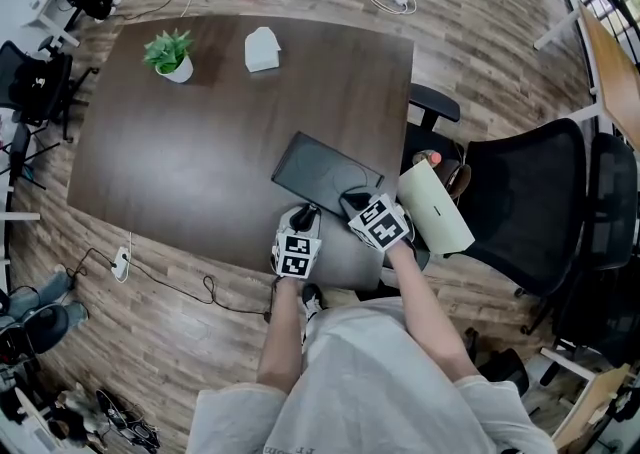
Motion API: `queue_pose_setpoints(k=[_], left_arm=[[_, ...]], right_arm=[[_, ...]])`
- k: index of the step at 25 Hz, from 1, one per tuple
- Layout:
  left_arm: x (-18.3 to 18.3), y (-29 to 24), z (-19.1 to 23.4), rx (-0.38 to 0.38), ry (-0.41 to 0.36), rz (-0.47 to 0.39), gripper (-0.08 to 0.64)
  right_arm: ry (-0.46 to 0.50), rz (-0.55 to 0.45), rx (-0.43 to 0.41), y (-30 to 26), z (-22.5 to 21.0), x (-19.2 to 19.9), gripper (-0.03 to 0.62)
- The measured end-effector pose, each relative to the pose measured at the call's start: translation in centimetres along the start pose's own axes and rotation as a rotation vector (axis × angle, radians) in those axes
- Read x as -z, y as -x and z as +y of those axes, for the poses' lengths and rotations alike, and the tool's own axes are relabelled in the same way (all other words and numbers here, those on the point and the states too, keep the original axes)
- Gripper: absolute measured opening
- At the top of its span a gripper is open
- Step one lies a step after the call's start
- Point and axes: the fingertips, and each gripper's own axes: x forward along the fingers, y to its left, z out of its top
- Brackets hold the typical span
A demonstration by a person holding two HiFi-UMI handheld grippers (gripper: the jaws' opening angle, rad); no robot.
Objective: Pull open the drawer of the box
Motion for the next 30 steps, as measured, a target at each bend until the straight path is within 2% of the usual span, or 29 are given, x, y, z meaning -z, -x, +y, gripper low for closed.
queue_pose_setpoints(k=[30], left_arm=[[0.42, 0.66, 0.17, 0.010, 0.000, -0.006, 0.132]], right_arm=[[-0.008, -0.002, 0.005, 0.01, -0.04, -0.13, 0.002]])
